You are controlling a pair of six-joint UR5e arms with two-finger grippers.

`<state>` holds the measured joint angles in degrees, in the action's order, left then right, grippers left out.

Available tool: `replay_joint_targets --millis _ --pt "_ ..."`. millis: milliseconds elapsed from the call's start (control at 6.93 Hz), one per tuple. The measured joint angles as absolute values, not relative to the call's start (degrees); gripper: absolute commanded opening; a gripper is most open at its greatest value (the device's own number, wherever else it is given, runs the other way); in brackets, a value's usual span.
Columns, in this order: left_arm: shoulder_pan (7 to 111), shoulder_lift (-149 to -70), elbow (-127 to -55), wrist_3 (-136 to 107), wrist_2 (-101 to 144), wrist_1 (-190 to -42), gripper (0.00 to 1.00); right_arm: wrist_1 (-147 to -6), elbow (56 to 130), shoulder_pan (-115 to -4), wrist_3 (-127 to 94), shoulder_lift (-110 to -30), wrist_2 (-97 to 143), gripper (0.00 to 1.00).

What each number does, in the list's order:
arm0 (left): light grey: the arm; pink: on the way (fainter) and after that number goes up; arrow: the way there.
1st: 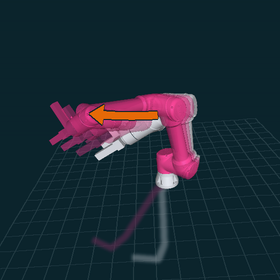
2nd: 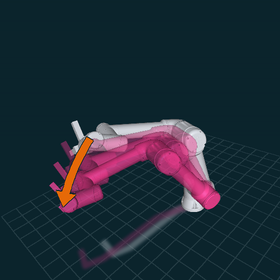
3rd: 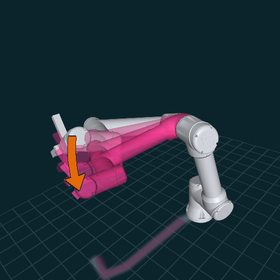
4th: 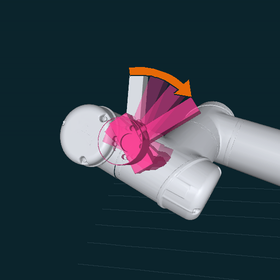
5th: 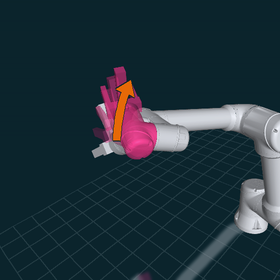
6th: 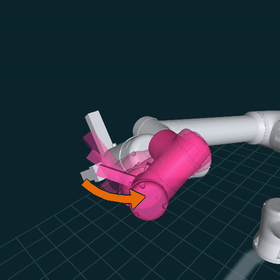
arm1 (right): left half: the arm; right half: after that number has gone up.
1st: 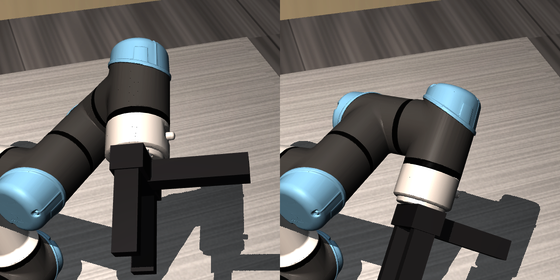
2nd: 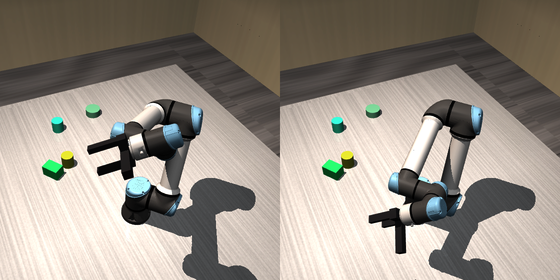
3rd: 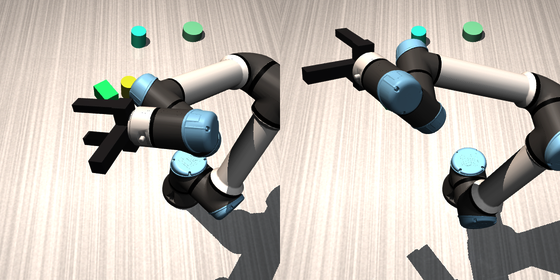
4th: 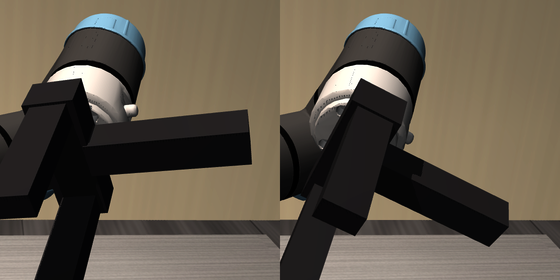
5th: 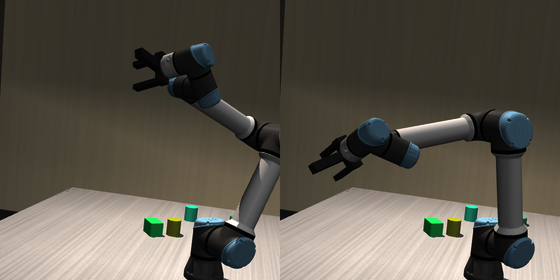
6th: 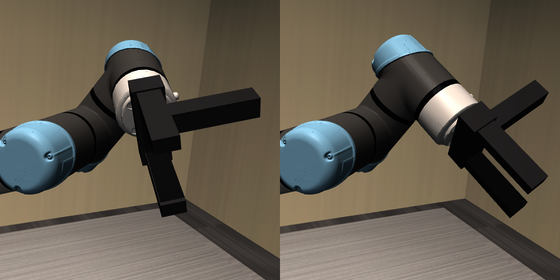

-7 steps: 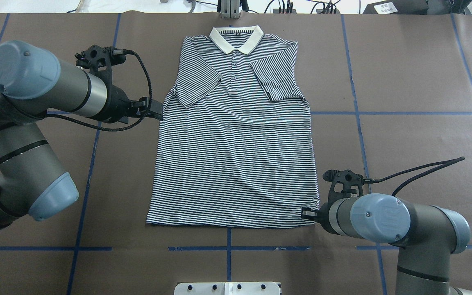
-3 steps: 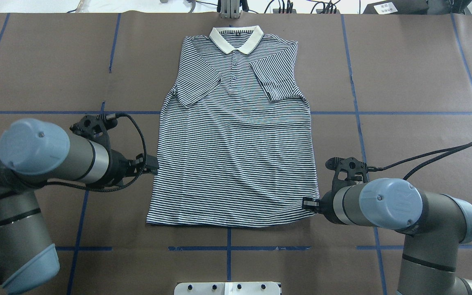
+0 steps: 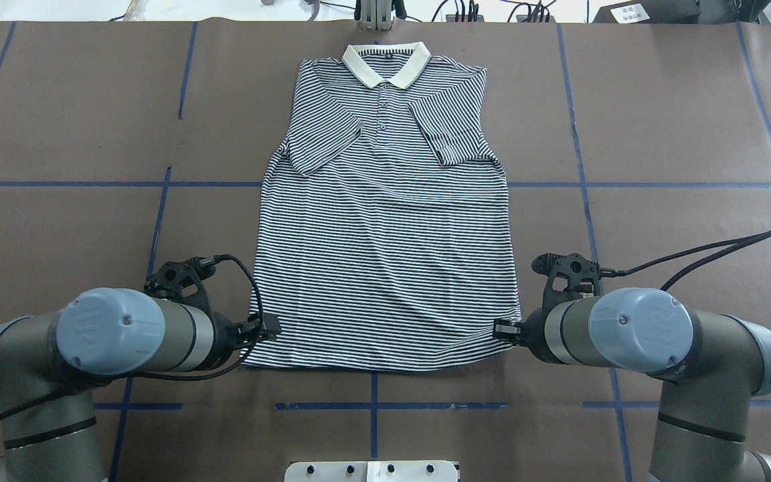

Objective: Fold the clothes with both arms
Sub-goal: 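Close both grippers on the hem corners nearest the robot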

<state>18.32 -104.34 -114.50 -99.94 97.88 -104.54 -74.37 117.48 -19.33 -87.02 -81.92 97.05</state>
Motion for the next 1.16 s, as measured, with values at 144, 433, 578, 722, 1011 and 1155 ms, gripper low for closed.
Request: replay_joint_targets --millis 144,433,578,722,1011,1155 --pt "17.68 -104.94 -112.55 -100.29 96.39 -104.52 0.89 -74.31 117.65 -19.38 -87.01 -81.92 97.09 0.0" --pt "17.22 -104.94 -111.05 -100.44 95.27 -104.25 0.85 -74.27 117.93 -19.42 -87.01 -81.83 97.11 0.0" --pt "17.18 -104.94 -110.9 -100.45 95.16 -103.48 0.85 -74.27 118.14 -19.45 -87.01 -81.78 97.12 0.0" --pt "17.15 -104.98 -110.87 -100.46 95.12 -102.78 0.84 -74.27 118.29 -19.48 -87.01 -81.76 97.14 0.0" --pt "16.98 -105.08 -110.5 -100.52 95.1 -102.36 0.83 -74.27 118.4 -19.56 -87.01 -81.74 97.2 0.0" --pt "16.76 -105.17 -109.85 -100.52 95.1 -102.32 0.82 -74.27 118.42 -19.58 -87.01 -81.74 97.23 0.0"
